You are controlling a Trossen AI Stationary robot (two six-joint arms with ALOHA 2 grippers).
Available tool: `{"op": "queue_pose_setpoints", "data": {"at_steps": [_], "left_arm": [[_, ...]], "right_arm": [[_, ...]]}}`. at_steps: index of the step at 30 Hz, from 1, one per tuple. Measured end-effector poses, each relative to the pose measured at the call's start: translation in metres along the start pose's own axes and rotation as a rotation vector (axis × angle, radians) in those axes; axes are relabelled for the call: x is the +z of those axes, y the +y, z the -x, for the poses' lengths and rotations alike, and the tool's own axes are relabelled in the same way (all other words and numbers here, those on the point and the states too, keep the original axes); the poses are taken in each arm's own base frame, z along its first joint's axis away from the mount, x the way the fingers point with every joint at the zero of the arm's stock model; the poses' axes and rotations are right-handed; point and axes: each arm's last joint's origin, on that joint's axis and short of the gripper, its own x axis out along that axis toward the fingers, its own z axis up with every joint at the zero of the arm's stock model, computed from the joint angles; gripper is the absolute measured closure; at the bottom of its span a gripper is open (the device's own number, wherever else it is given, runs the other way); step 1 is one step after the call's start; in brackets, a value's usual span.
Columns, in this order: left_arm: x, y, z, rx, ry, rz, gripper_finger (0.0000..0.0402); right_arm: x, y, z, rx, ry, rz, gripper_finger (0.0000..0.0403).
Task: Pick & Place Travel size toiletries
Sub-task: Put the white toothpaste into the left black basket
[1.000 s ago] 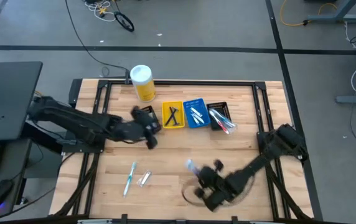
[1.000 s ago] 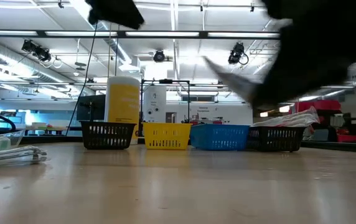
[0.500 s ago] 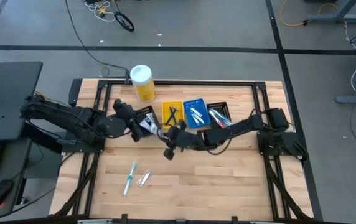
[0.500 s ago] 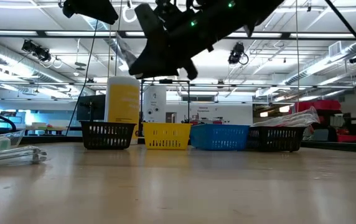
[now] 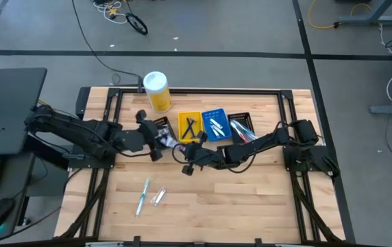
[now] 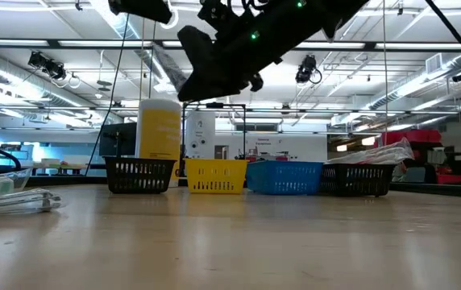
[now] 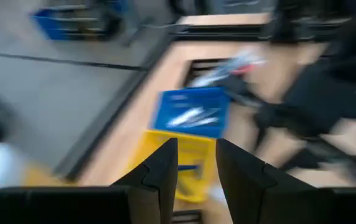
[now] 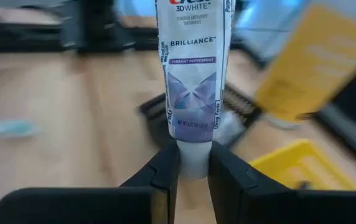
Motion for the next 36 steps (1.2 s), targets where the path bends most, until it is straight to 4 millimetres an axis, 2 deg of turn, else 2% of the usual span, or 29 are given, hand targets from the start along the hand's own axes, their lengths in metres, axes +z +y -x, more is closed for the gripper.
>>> {"op": "queue_pose_setpoints", "data": {"at_steps": [5, 15, 19, 29, 36], "left_arm": [[-0.001, -0.007, -0.011, -0.140, 0.060, 0.180, 0.0284], [-0.010, -0.019, -0.035, -0.063, 0.134, 0.299, 0.0284], [-0.011, -0.018, -0.035, -0.043, 0.131, 0.333, 0.0284], [-0.008, 0.001, -0.014, -0.009, 0.111, 0.405, 0.0284], [-0.014, -0.006, -0.021, -0.028, 0.175, 0.402, 0.0284]], "right_arm": [[0.004, -0.003, 0.000, -0.132, -0.039, 0.053, 0.0335], [0.006, -0.001, 0.002, -0.133, -0.052, 0.164, 0.0335], [0.006, -0.001, 0.002, -0.143, -0.049, 0.153, 0.0335], [0.005, -0.002, 0.002, -0.182, -0.043, 0.150, 0.0335], [0.009, -0.003, 0.003, -0.207, -0.078, 0.119, 0.0335]]}}
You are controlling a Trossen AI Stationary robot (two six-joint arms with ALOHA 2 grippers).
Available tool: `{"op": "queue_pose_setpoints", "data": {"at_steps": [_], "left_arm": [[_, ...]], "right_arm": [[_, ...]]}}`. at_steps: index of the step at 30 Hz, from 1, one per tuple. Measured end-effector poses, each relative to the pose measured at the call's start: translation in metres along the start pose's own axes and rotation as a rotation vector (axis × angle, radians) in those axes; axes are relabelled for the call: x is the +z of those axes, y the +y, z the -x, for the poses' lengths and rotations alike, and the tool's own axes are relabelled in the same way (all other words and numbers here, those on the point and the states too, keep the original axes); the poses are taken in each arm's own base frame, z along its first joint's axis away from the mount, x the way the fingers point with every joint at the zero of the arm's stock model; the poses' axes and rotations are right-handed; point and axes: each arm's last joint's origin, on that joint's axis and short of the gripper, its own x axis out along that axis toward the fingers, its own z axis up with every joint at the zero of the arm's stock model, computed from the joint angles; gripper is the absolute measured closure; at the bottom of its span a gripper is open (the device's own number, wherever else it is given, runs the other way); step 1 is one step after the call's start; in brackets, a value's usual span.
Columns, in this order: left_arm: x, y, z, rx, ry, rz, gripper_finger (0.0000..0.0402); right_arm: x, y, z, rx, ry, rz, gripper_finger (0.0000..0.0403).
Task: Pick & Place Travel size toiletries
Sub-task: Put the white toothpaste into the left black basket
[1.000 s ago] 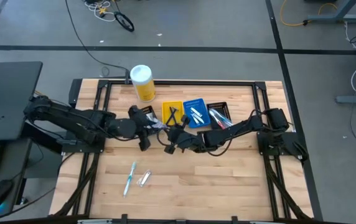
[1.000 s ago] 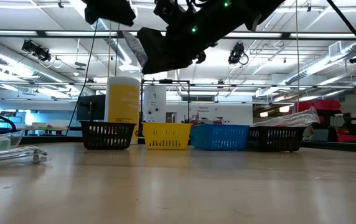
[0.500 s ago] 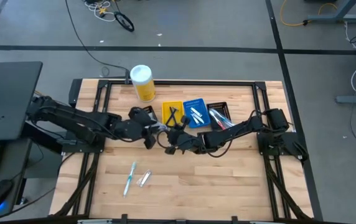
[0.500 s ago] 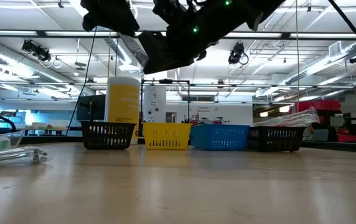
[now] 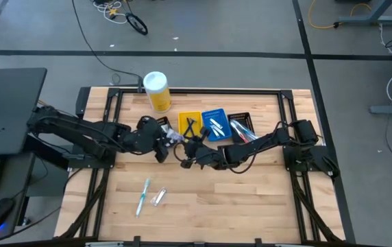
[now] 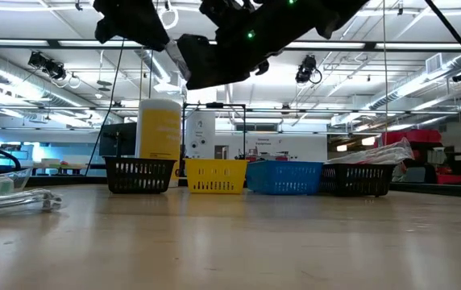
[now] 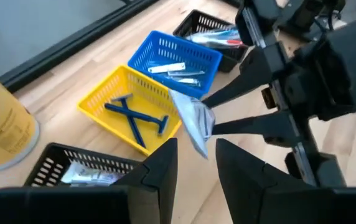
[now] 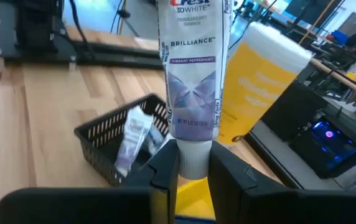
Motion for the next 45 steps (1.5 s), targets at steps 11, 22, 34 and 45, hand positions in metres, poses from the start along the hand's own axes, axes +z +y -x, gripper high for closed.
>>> {"op": "queue_pose_setpoints", "data": {"at_steps": [11, 22, 34, 45], "left_arm": [[0.003, -0.003, -0.009, 0.015, -0.024, -0.089, 0.0344], [0.005, 0.004, -0.013, 0.049, -0.007, -0.110, 0.0392], [-0.001, 0.040, -0.020, 0.295, 0.143, -0.074, 0.0387], [-0.006, 0.045, -0.029, 0.328, 0.215, -0.088, 0.0382]], "right_arm": [[0.003, 0.001, 0.000, 0.067, -0.027, -0.025, 0.0335], [0.001, -0.005, -0.007, 0.065, -0.011, -0.006, 0.0306], [-0.010, -0.006, 0.016, 0.151, 0.192, -0.007, 0.0233], [0.020, -0.017, 0.074, 0.507, 0.253, -0.052, 0.0231]]}}
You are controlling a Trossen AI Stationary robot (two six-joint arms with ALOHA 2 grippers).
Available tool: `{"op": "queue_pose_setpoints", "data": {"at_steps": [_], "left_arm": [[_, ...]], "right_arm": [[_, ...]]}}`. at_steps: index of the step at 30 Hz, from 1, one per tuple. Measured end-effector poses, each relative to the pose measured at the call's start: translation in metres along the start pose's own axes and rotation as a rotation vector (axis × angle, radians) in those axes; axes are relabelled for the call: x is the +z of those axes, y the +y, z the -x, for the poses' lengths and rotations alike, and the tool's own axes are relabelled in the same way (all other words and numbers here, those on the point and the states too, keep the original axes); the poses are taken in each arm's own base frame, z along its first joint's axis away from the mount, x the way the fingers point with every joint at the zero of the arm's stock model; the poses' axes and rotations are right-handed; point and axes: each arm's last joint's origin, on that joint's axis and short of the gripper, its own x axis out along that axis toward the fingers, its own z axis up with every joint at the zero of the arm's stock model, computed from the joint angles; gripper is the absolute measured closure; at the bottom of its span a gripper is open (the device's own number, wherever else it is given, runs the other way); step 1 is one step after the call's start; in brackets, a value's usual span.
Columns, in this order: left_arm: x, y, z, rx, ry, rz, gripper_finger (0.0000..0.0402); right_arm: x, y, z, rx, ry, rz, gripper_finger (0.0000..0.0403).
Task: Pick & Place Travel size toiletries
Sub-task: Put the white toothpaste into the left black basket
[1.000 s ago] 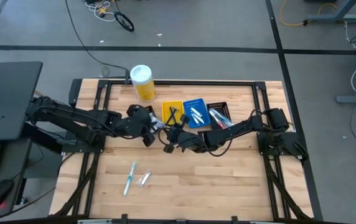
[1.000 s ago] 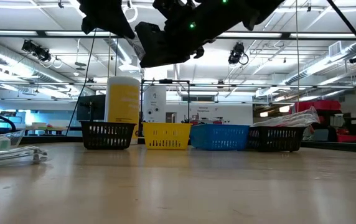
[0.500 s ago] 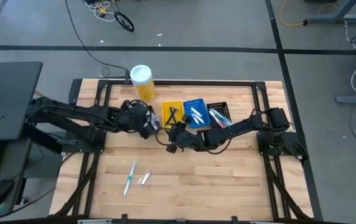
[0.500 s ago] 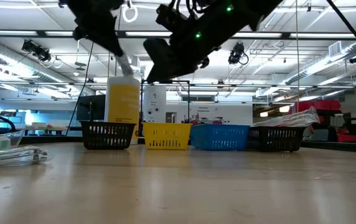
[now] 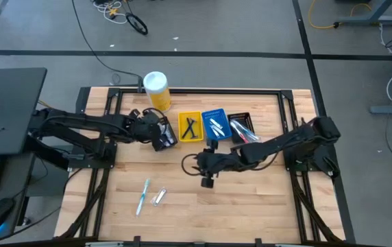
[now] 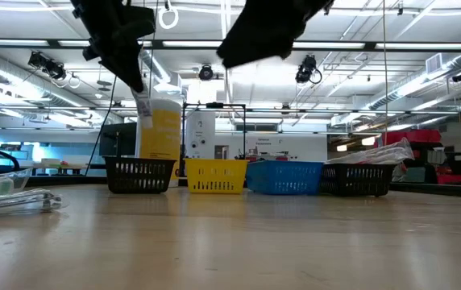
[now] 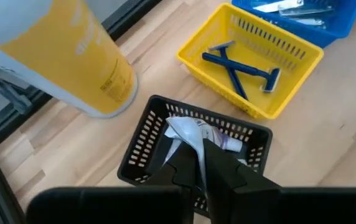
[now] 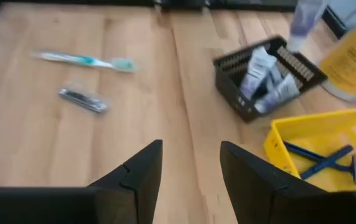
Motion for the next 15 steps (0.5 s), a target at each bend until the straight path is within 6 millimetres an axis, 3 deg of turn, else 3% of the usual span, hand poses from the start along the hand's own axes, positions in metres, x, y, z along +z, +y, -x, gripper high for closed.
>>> {"op": "queue_pose_setpoints", "data": {"at_steps": [7, 15], "left_arm": [[-0.017, -0.015, -0.031, 0.032, 0.076, -0.028, 0.0378], [-0.024, -0.024, -0.053, 0.120, 0.113, -0.047, 0.0359]], "right_arm": [[0.006, 0.006, 0.022, 0.074, -0.025, 0.005, 0.0231], [-0.006, 0.010, 0.019, 0.208, 0.122, -0.032, 0.0211]]}}
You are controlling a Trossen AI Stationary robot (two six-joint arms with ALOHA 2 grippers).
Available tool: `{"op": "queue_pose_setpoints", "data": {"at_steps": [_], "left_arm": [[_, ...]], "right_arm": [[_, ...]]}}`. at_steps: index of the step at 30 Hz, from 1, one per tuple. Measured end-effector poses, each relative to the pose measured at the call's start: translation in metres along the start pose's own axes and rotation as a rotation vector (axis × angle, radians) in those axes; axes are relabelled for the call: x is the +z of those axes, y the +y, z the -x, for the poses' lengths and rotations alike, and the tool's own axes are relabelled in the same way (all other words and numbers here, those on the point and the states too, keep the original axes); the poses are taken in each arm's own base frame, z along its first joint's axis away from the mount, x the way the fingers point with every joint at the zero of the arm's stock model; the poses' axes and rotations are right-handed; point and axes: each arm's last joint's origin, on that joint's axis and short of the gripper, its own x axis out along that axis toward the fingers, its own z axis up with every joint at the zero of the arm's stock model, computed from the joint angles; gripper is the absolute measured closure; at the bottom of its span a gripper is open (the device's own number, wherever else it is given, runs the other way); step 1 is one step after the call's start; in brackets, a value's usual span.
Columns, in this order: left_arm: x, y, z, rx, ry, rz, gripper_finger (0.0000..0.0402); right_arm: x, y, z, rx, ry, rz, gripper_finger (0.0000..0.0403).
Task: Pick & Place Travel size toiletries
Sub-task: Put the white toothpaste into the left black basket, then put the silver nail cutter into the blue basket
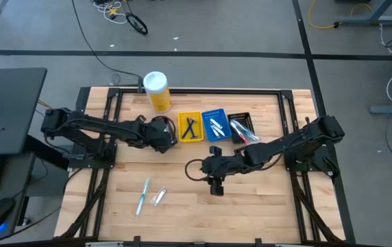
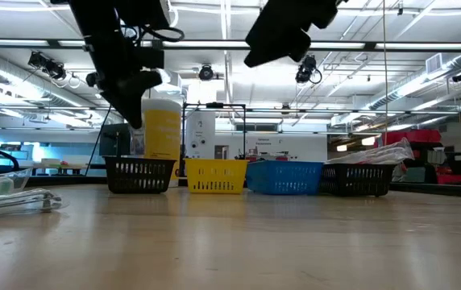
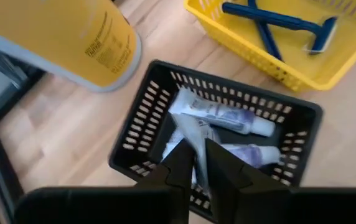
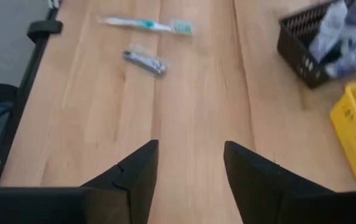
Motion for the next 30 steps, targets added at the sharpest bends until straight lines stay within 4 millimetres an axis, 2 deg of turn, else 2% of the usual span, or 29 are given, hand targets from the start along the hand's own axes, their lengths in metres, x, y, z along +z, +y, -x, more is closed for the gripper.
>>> {"op": "queue_pose_setpoints", "data": {"at_steps": [6, 13, 17, 23, 25, 30], "left_arm": [[-0.001, -0.005, -0.009, 0.060, -0.006, -0.132, 0.0320], [-0.003, -0.007, -0.011, 0.041, 0.024, -0.230, 0.0264], [0.000, -0.009, 0.001, -0.035, 0.032, -0.321, 0.0243], [0.005, -0.014, 0.032, -0.113, -0.007, -0.397, 0.0241], [0.004, -0.017, 0.040, -0.180, -0.004, -0.384, 0.0243], [-0.013, -0.027, 0.053, -0.335, 0.125, -0.290, 0.0243]], "right_arm": [[-0.007, 0.000, 0.000, 0.059, 0.087, -0.085, 0.0188], [-0.016, 0.001, 0.002, 0.095, 0.209, -0.187, 0.0185], [-0.020, 0.000, 0.003, 0.078, 0.249, -0.194, 0.0185], [-0.020, 0.000, 0.003, 0.075, 0.252, -0.224, 0.0185], [-0.020, 0.000, 0.003, 0.073, 0.252, -0.240, 0.0185], [-0.019, 0.000, 0.002, 0.074, 0.242, -0.254, 0.0185]]}}
